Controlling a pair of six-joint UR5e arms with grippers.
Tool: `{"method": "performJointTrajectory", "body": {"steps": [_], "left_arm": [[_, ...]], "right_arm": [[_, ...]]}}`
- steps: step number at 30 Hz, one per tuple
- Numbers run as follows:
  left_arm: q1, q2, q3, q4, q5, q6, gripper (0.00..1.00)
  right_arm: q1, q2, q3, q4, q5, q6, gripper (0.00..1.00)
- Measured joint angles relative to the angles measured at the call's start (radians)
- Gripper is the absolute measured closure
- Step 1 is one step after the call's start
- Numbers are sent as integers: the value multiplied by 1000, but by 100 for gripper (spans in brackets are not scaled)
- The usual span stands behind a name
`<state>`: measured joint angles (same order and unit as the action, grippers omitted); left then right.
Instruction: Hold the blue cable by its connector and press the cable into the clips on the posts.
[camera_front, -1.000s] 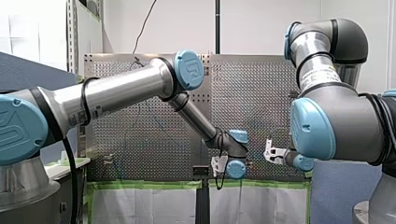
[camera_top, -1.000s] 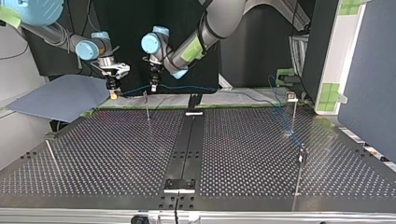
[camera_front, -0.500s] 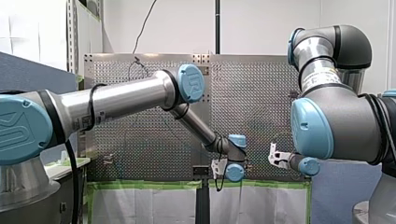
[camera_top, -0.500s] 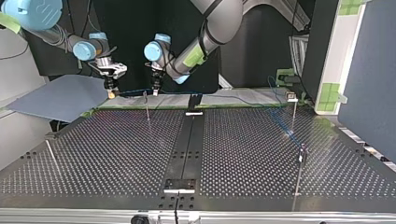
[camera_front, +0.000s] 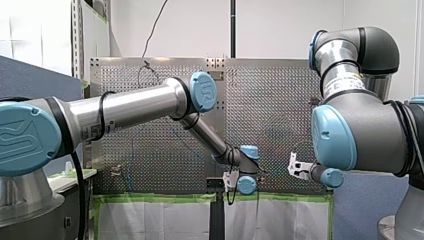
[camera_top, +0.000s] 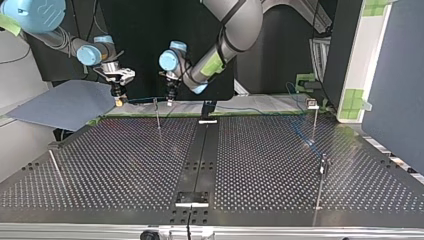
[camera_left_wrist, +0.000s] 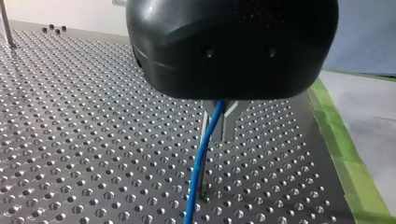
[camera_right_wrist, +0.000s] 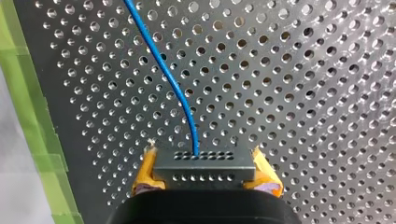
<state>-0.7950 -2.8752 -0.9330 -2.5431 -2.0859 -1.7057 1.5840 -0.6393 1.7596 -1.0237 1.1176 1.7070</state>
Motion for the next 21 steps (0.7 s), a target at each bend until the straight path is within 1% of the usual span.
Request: {"method": "performJointTrajectory", "body": {"steps": [8, 15, 21], "left_arm": [[7, -45, 47, -28, 17, 0, 100], [18, -56, 17, -35, 26, 0, 100], [31, -55, 30, -45, 33, 0, 100]], "right_arm": [[0, 0, -25, 8, -9, -1, 100], [1, 0, -36, 7, -17, 0, 100], [2, 1, -41, 3, -18, 4, 100]]}}
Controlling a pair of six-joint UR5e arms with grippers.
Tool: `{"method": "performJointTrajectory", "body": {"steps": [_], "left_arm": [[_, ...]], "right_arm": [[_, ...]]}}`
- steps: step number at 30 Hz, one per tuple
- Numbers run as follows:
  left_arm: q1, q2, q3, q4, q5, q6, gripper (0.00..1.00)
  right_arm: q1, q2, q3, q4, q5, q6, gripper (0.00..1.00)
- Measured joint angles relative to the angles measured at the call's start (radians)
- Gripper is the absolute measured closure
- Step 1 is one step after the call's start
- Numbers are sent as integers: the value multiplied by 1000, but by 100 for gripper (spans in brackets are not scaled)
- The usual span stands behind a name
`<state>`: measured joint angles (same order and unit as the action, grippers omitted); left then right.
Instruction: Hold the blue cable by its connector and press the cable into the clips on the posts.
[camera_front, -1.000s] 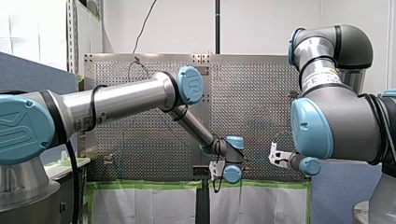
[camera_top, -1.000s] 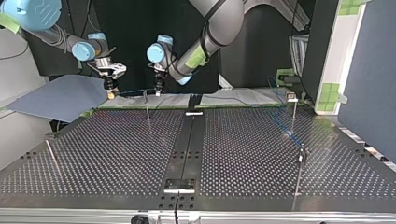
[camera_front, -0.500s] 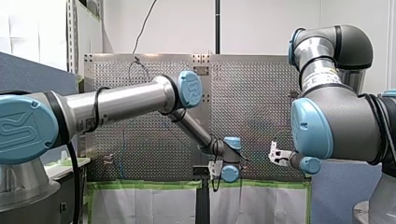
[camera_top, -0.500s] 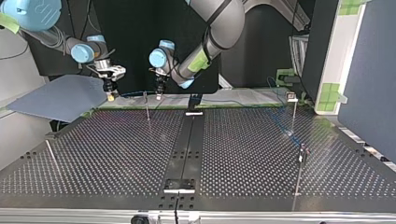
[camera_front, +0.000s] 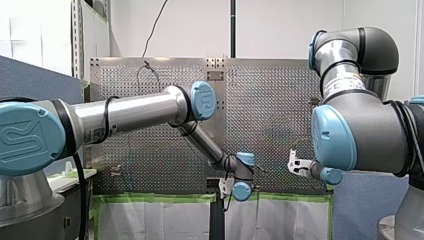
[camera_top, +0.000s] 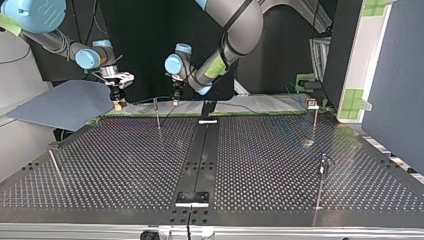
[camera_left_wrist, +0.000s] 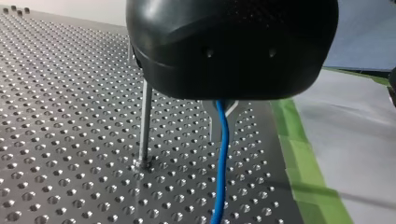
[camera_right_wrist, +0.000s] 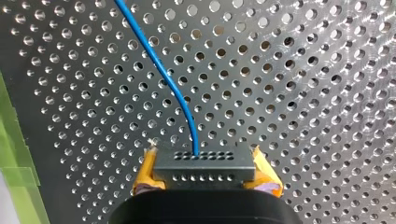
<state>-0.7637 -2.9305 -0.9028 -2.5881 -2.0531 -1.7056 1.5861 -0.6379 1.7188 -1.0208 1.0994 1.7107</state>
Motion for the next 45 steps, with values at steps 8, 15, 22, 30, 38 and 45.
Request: {"method": "performJointTrajectory", "body": {"steps": [8, 15, 22, 30, 38, 45], "left_arm": [[13, 0, 54, -29, 1, 1, 100], [32, 0, 92, -38, 6, 8, 100], [43, 0, 113, -41, 18, 14, 100], [47, -1, 134, -49, 19, 22, 100], [48, 0, 147, -52, 17, 23, 100], [48, -1, 148, -52, 13, 24, 100]], "right_arm": [[-5, 1, -15, -1, -1, 9, 100], [-13, 4, -32, -3, -2, 16, 100], [-15, 26, -63, -1, -15, 11, 100], [-11, 54, -115, 10, -28, -3, 100], [-12, 58, -161, 10, -47, 9, 100], [-6, 91, -201, 19, -57, -2, 100]]}}
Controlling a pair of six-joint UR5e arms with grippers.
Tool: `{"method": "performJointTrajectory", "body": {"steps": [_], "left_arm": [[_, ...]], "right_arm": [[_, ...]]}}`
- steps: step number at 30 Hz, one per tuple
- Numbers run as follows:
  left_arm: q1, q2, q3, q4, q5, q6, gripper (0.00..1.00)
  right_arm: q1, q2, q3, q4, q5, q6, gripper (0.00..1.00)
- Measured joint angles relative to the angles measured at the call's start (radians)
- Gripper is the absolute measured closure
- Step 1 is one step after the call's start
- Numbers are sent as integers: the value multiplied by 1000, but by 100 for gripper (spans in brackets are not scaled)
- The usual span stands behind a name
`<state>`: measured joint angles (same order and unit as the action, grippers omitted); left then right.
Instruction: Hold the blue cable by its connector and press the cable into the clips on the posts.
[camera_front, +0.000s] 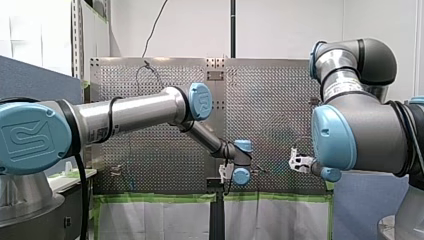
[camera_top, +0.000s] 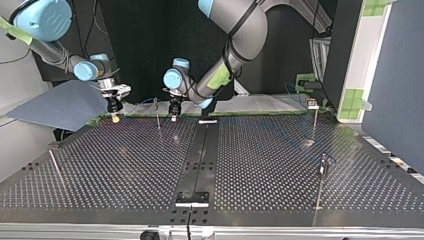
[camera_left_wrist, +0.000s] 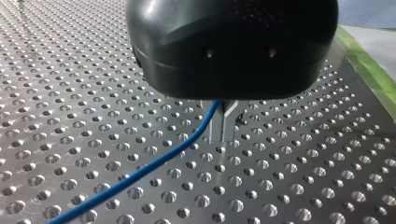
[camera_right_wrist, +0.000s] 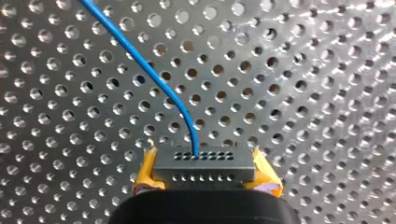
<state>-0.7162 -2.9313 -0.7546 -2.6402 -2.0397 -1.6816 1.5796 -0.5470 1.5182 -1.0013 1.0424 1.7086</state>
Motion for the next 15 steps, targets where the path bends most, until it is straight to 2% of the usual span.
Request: {"method": "performJointTrajectory", "body": {"steps": [5, 15], "left_arm": [[3, 0, 3, 0, -2, 0, 100], [8, 0, 16, 0, -14, 0, 100]], "right_arm": [[8, 25, -33, 16, -2, -14, 100], [16, 34, -84, 21, -19, -11, 100]]}}
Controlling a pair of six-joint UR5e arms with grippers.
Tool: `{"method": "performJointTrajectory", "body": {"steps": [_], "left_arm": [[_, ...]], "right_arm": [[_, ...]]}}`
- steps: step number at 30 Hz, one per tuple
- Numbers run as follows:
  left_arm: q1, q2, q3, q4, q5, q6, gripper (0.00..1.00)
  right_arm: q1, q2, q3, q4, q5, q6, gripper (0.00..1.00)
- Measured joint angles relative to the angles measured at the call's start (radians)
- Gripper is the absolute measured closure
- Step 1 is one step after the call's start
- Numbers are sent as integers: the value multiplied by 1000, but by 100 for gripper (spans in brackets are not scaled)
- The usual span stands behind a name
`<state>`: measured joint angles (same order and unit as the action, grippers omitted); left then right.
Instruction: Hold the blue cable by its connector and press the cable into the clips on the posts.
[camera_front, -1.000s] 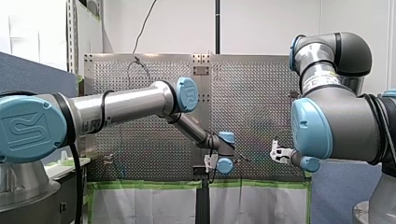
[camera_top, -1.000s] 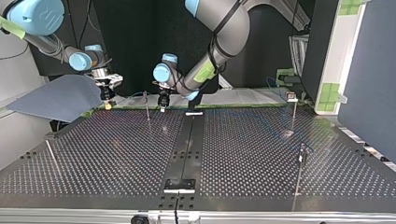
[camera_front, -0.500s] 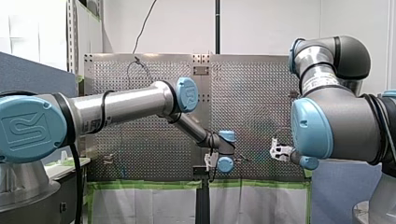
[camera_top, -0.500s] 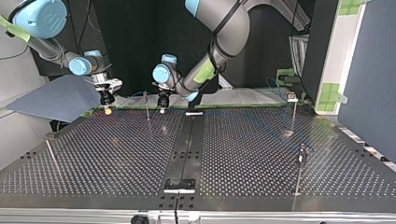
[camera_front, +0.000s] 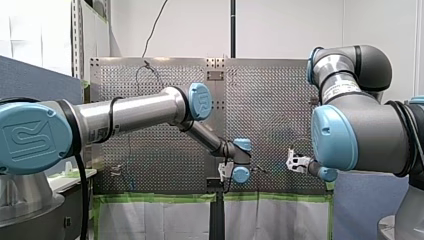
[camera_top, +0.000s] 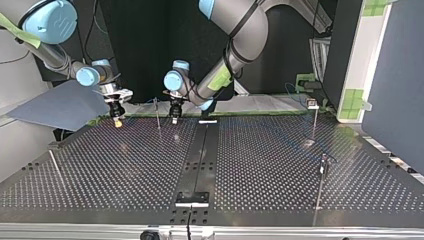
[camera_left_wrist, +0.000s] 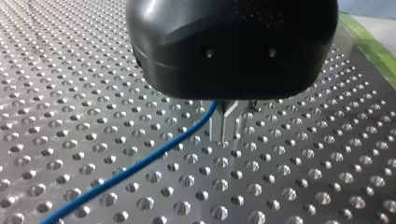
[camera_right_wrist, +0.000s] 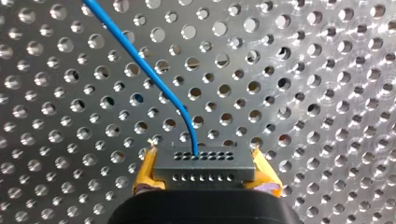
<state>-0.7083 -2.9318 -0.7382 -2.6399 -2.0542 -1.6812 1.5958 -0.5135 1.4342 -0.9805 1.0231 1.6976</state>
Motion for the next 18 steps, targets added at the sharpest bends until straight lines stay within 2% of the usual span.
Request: {"method": "performJointTrajectory", "body": {"steps": [12, 18], "left_arm": [[12, 0, 2, 0, -9, 0, 100], [16, 0, 5, 0, -9, 0, 100]], "right_arm": [[-2, 2, -19, -2, -54, 6, 100], [-4, 3, -27, -4, -62, 17, 100]]}}
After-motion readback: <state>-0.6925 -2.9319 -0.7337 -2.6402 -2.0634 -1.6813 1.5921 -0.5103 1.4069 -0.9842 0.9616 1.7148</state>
